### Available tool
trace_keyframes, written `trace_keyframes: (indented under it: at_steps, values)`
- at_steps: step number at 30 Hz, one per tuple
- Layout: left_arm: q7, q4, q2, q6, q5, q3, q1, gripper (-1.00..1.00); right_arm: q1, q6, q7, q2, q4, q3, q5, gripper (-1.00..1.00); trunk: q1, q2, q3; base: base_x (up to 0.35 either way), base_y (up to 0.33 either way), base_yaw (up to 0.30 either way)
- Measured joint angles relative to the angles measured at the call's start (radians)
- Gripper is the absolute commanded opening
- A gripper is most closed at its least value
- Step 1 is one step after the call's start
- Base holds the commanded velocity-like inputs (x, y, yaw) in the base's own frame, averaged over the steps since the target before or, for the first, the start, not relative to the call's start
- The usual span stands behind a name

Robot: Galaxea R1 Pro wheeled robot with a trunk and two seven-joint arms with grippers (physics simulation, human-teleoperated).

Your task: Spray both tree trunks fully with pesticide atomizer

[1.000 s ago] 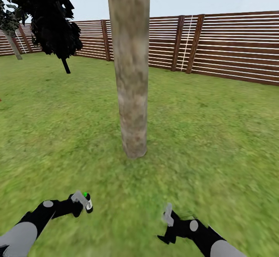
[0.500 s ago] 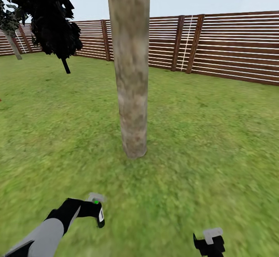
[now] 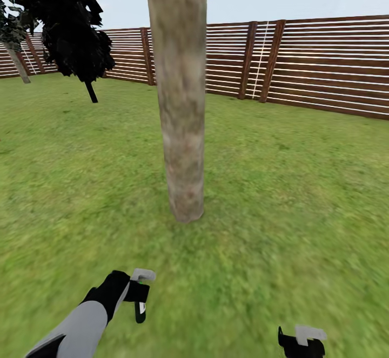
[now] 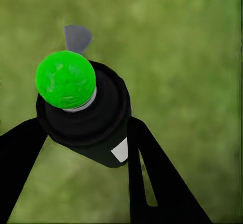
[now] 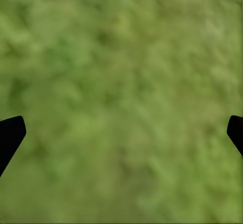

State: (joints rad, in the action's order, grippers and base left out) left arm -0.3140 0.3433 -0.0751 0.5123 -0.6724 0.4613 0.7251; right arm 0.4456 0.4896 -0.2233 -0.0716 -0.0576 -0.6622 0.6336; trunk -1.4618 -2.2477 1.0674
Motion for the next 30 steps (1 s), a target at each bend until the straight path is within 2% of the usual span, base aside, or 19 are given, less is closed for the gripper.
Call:
trace_keyframes:
  at_steps: [5, 20, 30]
  values:
    - [0.002, 0.016, -0.002, -0.003, 0.002, 0.0, -0.001, -1.0, 0.0, 0.0, 0.002, 0.003, 0.0, 0.001, -0.003, 1.0, 0.0, 0.0, 0.0, 0.266, -0.141, 0.0]
    - [0.0, 0.025, -0.003, -0.006, 0.003, 0.002, -0.003, -1.0, 0.0, 0.0, 0.001, 0.004, 0.002, 0.001, -0.003, 1.0, 0.0, 0.0, -0.013, 0.322, -0.031, 0.0]
    - [0.005, 0.026, -0.003, -0.006, 0.003, 0.002, -0.003, -1.0, 0.0, 0.0, 0.0, 0.004, 0.0, 0.001, -0.003, 1.0, 0.0, 0.0, -0.013, 0.059, -0.256, 0.0]
